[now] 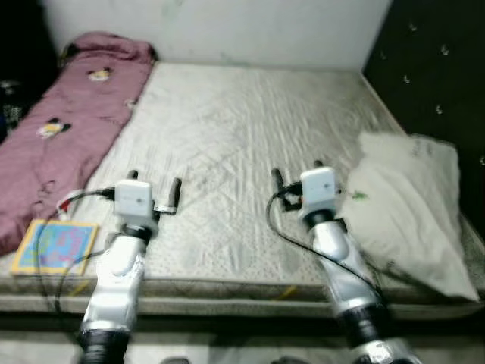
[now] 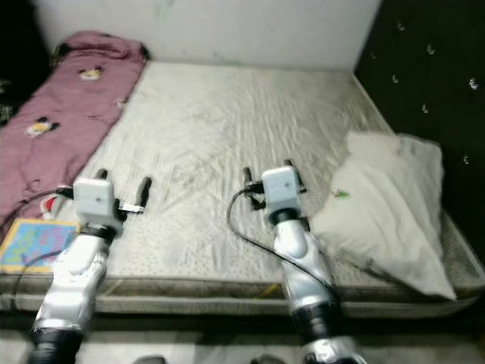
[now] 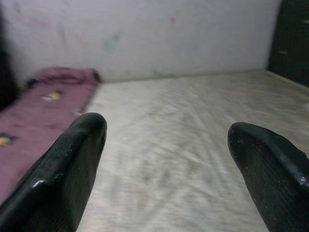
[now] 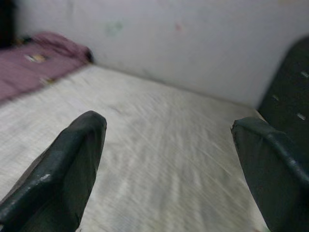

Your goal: Clean up the room

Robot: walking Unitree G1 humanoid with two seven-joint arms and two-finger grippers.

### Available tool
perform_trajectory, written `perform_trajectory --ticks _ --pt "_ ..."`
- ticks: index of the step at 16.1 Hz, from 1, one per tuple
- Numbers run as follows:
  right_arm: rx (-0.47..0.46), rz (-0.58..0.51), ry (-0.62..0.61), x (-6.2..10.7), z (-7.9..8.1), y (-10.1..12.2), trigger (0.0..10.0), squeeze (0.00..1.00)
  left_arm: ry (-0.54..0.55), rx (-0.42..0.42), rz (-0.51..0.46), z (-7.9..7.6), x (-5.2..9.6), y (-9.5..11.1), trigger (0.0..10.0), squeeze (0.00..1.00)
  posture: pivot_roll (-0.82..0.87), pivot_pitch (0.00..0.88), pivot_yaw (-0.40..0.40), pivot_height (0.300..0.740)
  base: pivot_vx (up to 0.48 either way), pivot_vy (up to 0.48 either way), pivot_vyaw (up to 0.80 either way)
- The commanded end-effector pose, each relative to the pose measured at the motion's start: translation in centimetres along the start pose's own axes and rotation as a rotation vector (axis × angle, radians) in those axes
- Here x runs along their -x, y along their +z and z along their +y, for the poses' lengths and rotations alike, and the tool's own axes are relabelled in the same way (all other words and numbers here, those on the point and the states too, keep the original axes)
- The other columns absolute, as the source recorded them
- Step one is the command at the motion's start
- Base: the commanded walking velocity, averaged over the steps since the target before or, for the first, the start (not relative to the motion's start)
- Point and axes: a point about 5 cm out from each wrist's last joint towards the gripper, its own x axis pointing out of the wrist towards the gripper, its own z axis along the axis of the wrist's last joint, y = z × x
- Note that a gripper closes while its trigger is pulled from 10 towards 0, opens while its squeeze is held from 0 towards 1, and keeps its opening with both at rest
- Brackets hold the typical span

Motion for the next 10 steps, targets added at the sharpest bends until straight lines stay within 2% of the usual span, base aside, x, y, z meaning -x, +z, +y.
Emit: perform_trajectory --ticks 1,3,8,10 --pt "-0.01 -0.031 0.002 -0.46 0.24 0.88 10.0 0.0 0.014 -0.026 -0.014 0.84 -0.12 0.42 10.0 0.0 0.08 0.0 -0.014 0.74 0.0 0.0 0.0" --pt "-0.001 -0.032 0.008 -0.49 0.34 0.87 10.0 0.0 0.044 -0.036 0.002 1.05 -0.18 0.22 10.0 0.0 0.08 0.0 -0.015 0.74 0.0 0.0 0.0" --pt "0.002 -0.031 0.011 -0.44 0.38 0.83 10.0 0.0 0.046 -0.043 0.004 0.94 -0.16 0.17 10.0 0.0 0.09 0.0 -0.021 0.74 0.0 0.0 0.69" --pt "0.002 -0.029 0.013 -0.44 0.39 0.78 10.0 0.0 0.047 -0.041 0.008 0.93 -0.17 0.11 10.0 0.0 0.09 0.0 -0.021 0.74 0.0 0.0 0.0"
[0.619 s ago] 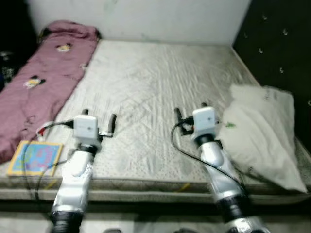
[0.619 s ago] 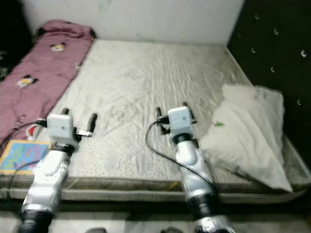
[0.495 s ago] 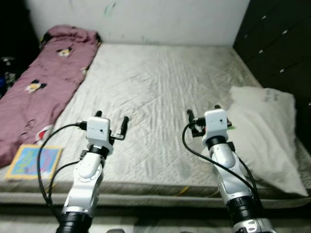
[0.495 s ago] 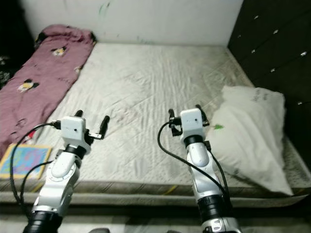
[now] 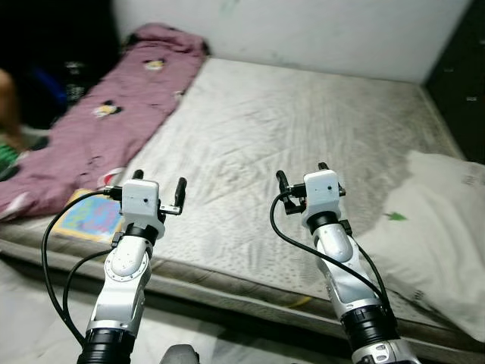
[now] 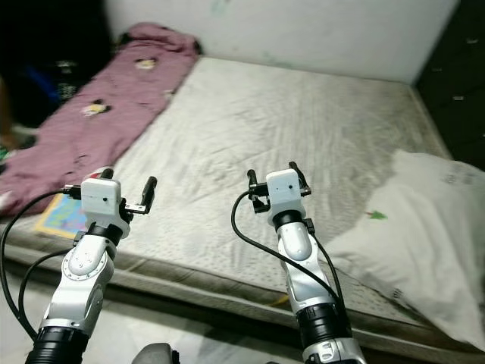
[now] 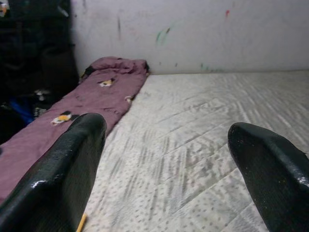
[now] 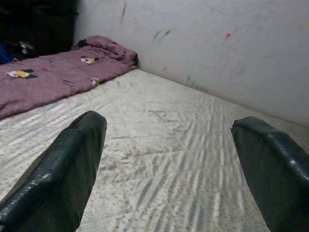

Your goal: Clean up the room

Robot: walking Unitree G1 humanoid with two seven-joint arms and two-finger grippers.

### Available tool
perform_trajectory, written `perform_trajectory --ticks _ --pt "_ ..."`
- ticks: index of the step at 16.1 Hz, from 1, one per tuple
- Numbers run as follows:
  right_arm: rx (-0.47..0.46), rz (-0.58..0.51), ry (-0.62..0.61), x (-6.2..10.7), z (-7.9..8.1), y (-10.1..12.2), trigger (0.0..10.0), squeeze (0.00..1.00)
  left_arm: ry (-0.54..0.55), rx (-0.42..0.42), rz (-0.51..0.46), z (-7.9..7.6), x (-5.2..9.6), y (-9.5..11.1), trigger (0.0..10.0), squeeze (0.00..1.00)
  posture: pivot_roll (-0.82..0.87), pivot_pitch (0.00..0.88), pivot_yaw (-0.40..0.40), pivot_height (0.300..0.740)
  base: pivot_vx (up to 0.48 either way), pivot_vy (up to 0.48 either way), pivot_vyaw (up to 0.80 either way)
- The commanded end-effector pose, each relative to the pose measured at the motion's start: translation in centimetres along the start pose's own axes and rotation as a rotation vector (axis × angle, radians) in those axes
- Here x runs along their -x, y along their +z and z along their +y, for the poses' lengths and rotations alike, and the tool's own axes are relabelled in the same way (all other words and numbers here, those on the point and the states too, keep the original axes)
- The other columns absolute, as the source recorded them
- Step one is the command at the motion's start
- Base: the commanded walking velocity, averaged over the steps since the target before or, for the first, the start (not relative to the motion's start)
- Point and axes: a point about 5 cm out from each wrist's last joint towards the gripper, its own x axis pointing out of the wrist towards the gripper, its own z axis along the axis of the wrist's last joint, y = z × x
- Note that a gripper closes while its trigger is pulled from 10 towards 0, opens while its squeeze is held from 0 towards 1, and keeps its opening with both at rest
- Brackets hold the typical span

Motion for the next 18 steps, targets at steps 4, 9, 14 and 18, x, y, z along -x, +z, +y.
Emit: perform_trajectory --ticks 4,9,14,18 --pt "0.008 -0.007 -0.003 -0.13 -0.33 0.22 10.0 0.0 -0.011 -0.007 0.008 -0.24 -0.15 -0.05 10.0 0.0 0.08 0.0 -0.02 0.74 0.0 0.0 0.0" --pt "0.011 -0.008 0.0 -0.16 -0.32 0.21 10.0 0.0 -0.01 -0.006 0.005 -0.25 -0.16 -0.01 10.0 0.0 0.09 0.0 -0.02 0.74 0.0 0.0 0.0" --pt "0.011 -0.007 -0.003 -0.22 -0.37 0.22 10.0 0.0 -0.007 -0.002 0.002 -0.24 -0.21 0.06 10.0 0.0 0.09 0.0 -0.023 0.74 0.0 -0.157 0.0" --pt "0.011 -0.006 -0.004 -0.28 -0.4 0.22 10.0 0.0 -0.002 -0.003 -0.001 -0.19 -0.25 0.11 10.0 0.0 0.09 0.0 -0.024 0.74 0.0 -0.301 0.0"
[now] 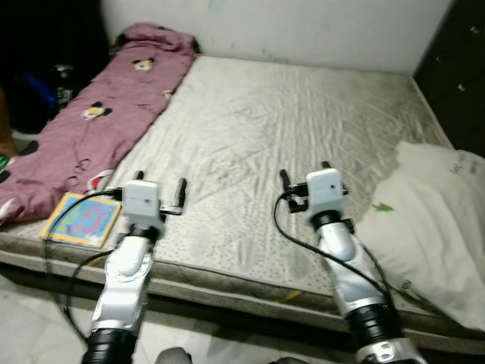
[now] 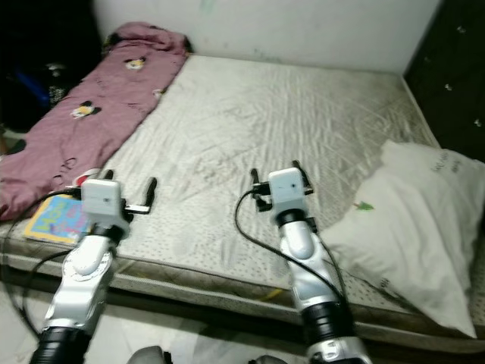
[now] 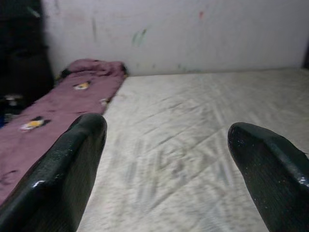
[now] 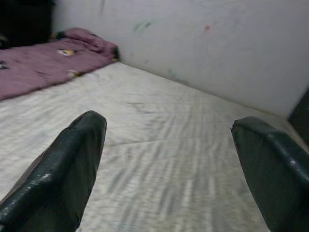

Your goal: Clean up the room

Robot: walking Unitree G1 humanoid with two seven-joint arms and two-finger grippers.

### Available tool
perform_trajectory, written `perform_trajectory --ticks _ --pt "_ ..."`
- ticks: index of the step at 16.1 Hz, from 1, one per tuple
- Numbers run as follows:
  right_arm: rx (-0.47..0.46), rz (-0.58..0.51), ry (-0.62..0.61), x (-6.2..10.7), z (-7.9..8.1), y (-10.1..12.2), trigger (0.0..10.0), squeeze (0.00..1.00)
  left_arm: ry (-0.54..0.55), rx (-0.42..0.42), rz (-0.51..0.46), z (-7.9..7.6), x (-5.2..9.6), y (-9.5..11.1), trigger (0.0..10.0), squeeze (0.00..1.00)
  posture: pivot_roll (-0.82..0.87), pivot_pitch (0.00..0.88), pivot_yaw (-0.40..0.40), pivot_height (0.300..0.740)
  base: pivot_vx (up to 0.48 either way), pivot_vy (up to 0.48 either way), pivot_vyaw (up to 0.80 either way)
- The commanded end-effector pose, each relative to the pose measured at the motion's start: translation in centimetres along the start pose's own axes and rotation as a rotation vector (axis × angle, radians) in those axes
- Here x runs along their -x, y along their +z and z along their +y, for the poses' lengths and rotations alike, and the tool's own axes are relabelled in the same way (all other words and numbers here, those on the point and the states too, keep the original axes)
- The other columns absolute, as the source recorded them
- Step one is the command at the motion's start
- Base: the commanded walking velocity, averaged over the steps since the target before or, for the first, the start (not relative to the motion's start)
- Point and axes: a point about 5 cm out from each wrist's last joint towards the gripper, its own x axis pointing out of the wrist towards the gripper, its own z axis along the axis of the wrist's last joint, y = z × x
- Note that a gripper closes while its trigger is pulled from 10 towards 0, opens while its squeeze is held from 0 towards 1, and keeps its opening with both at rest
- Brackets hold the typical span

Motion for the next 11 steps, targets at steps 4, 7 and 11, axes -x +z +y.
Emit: perform_trajectory --ticks 4,7,11 --pt "-0.006 -0.009 0.014 -0.31 0.5 0.35 10.0 0.0 0.025 -0.018 0.012 0.85 0.1 -0.19 10.0 0.0 0.09 0.0 -0.024 0.74 0.0 -0.308 0.0" --pt "-0.004 -0.009 0.012 -0.33 0.4 0.34 10.0 0.0 0.024 -0.015 0.013 0.77 0.05 -0.2 10.0 0.0 0.08 0.0 -0.025 0.74 0.0 -0.309 0.0" --pt "-0.001 -0.009 0.014 -0.34 0.39 0.35 10.0 0.0 0.023 -0.013 0.012 0.74 0.04 -0.19 10.0 0.0 0.08 0.0 -0.028 0.74 0.0 -0.31 0.0"
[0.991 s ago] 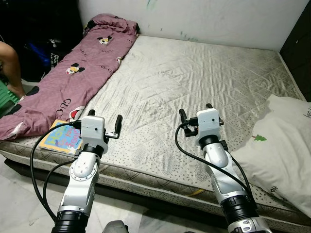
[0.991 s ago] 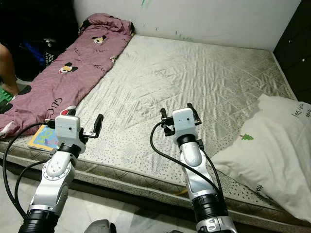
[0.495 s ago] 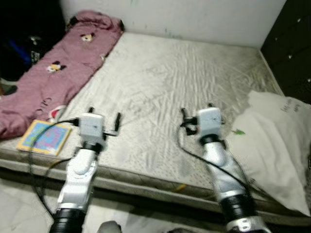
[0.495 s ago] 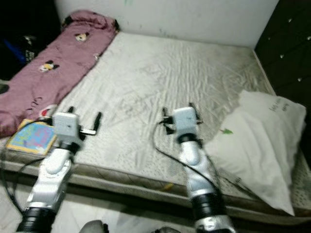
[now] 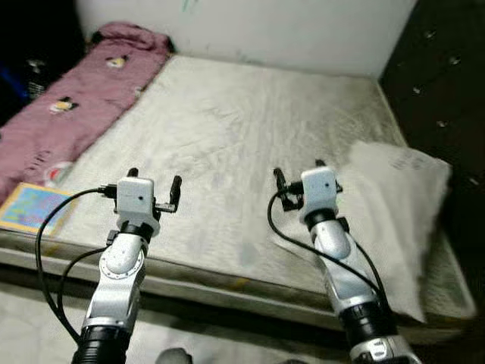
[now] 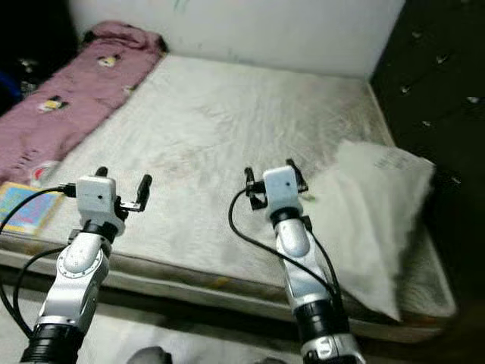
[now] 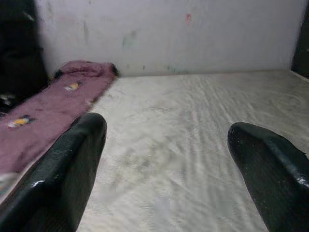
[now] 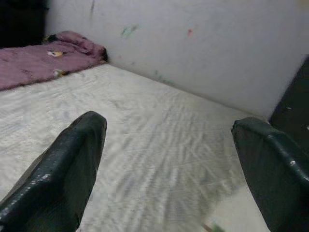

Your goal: Clean up the room

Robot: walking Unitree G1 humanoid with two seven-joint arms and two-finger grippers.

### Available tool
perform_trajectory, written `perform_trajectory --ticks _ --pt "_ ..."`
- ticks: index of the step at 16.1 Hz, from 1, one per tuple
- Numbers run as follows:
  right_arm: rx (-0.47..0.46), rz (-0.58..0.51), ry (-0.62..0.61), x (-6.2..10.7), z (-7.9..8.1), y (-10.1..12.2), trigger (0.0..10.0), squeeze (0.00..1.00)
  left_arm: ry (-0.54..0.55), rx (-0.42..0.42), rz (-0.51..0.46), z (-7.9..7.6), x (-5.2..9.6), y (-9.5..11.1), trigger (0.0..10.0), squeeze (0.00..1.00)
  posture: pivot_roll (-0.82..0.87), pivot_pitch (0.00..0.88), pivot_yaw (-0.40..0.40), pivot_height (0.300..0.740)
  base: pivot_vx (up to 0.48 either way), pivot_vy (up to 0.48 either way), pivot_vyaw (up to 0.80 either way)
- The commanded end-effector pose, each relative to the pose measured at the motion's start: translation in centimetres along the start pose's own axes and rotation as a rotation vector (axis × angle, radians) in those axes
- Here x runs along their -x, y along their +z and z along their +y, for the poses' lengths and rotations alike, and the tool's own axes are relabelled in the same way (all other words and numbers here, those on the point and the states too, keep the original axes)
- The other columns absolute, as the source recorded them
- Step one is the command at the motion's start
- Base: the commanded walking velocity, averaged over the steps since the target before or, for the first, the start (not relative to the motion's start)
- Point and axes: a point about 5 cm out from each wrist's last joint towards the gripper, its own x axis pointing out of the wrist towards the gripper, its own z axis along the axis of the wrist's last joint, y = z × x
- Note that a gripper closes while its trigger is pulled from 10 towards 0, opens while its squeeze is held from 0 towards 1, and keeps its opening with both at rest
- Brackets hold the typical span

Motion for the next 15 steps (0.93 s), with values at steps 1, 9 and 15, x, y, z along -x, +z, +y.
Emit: perform_trajectory --ticks 1,9,15 --pt "0.011 0.012 -0.017 0.12 -0.75 -0.26 10.0 0.0 -0.012 0.007 -0.006 -0.63 -0.15 0.18 10.0 0.0 0.08 0.0 -0.028 0.74 0.0 -0.311 0.0" --pt "0.003 0.019 -0.021 0.11 -0.81 -0.38 10.0 0.0 -0.019 0.01 -0.006 -0.71 -0.15 0.16 10.0 0.0 0.08 0.0 -0.027 0.74 0.0 -0.299 -0.13" --pt "0.002 0.02 -0.021 0.1 -0.83 -0.4 10.0 0.0 -0.03 0.023 -0.014 -0.78 -0.17 0.24 10.0 0.0 0.08 0.0 -0.027 0.74 0.0 0.0 0.0"
